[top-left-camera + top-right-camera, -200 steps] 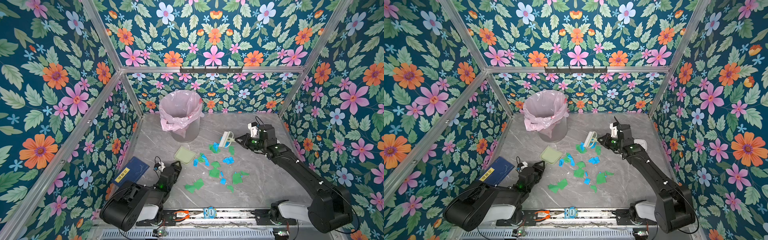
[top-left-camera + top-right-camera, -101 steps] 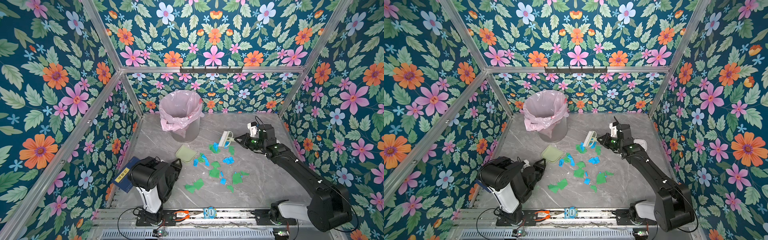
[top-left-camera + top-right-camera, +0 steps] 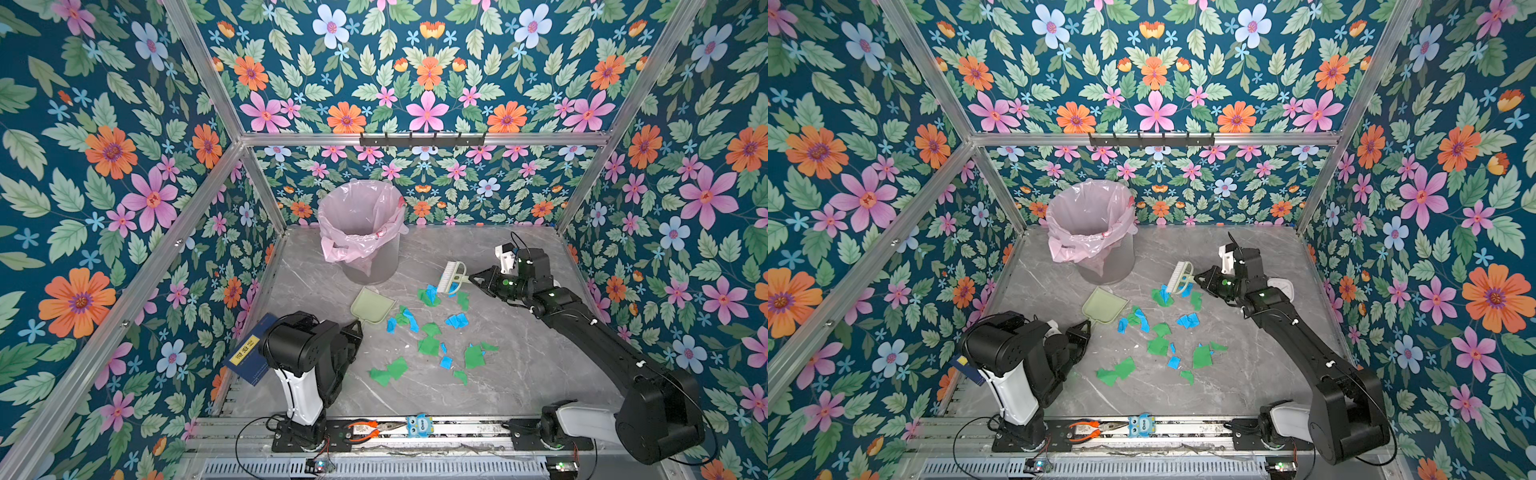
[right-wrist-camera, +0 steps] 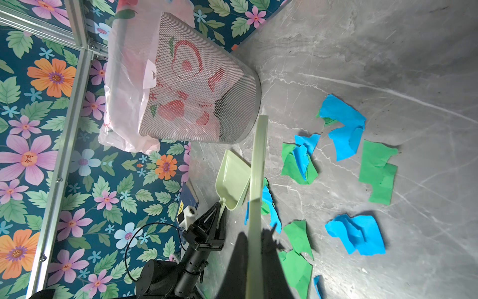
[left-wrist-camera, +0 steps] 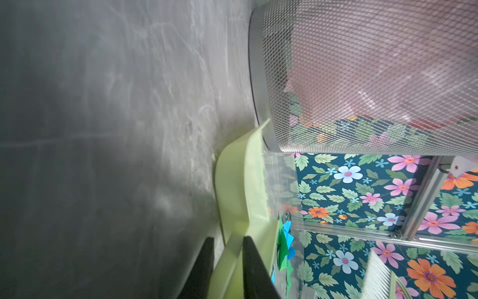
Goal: Sweep away the paper scraps from the table
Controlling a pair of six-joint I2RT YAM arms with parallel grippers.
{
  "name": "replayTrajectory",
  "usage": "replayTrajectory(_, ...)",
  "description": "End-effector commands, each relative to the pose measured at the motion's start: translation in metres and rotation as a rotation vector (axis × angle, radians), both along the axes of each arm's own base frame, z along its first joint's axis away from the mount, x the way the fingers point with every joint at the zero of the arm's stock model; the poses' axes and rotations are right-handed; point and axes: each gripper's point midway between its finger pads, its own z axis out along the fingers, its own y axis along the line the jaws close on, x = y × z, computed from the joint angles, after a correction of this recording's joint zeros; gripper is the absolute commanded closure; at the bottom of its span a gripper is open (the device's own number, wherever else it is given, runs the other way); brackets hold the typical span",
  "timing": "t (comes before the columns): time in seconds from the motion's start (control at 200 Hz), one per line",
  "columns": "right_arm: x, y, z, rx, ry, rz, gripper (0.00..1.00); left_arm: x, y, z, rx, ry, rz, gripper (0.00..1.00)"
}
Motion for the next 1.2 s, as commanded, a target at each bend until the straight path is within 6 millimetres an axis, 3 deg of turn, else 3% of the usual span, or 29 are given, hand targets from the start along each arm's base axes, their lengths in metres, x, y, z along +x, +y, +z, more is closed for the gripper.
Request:
replayTrajectory(0.0, -0.001, 0.0, 0.005, 0.001, -0.018, 0.003, 1.0, -0.056, 0.024, -0.035, 0.075, 0.161, -0.002, 0.9)
replayTrajectory(0.215, -0.002, -0.001, 0.008, 0.002, -0.027, 0.002, 1.0, -0.052, 0.019, -0.026, 0.045, 0.128, -0.018, 1.0)
replayTrajectory(0.685, -0.006, -0.015, 0.005, -0.118, 0.002, -0.031, 1.0, -0.041, -0.006, 0.019, 0.007, -0.03, -0.146, 1.0)
replayTrajectory(0.845, -0.009, -0.024, 0.01, -0.195, 0.005, -0.037, 1.0, -0.029, -0.033, 0.052, 0.067, -0.057, -0.297, 1.0)
replayTrajectory(0.91, -0.011, -0.027, 0.012, -0.224, 0.005, -0.031, 1.0, -0.028, -0.032, 0.068, 0.187, -0.012, -0.325, 1.0)
replayTrajectory(1.02, -0.018, -0.028, 0.01, -0.247, 0.018, -0.004, 1.0, -0.034, -0.023, 0.113, 0.275, -0.023, -0.351, 1.0)
replayTrajectory(1.195, -0.037, -0.017, 0.007, -0.243, 0.052, 0.088, 1.0, -0.046, -0.042, 0.138, 0.226, 0.003, -0.487, 1.0)
